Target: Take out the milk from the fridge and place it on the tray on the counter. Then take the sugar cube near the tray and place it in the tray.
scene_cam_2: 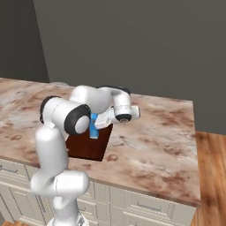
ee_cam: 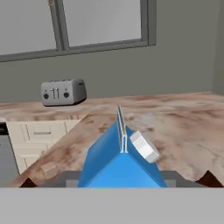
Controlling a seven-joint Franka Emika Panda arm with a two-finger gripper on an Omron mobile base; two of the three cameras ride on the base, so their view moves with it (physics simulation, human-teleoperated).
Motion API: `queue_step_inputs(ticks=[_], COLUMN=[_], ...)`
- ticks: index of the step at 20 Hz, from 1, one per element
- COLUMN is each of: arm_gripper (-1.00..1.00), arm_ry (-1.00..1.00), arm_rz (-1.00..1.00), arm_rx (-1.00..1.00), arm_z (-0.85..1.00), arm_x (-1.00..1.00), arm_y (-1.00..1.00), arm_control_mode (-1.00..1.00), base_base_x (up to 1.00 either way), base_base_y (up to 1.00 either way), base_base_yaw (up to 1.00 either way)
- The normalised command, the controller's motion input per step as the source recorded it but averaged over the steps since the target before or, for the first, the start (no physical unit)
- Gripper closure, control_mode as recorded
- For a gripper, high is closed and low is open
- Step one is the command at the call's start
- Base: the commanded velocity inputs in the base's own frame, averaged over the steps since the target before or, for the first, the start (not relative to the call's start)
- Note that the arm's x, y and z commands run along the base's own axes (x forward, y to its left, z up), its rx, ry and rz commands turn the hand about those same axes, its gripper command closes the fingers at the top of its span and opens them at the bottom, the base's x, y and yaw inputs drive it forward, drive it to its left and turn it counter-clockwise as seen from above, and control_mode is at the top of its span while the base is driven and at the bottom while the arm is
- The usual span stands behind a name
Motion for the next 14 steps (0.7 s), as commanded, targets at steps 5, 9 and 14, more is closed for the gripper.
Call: queue_step_inputs(ticks=[5, 9, 14], arm_gripper=[1.0, 1.0, 1.0], arm_ry=[-0.1, -0.14, -0.13], arm_rz=[0.02, 0.0, 0.0], arm_rx=[0.02, 0.0, 0.0], arm_z=[-0.33, -0.31, -0.34], arm_x=[0.15, 0.11, 0.06], arm_y=[0.0, 0.0, 0.01], arm_control_mode=[-1.0, -1.0, -1.0], base_base_x=[0.0, 0.0, 0.0], base_base_y=[0.0, 0.0, 0.0], base_base_yaw=[0.0, 0.0, 0.0])
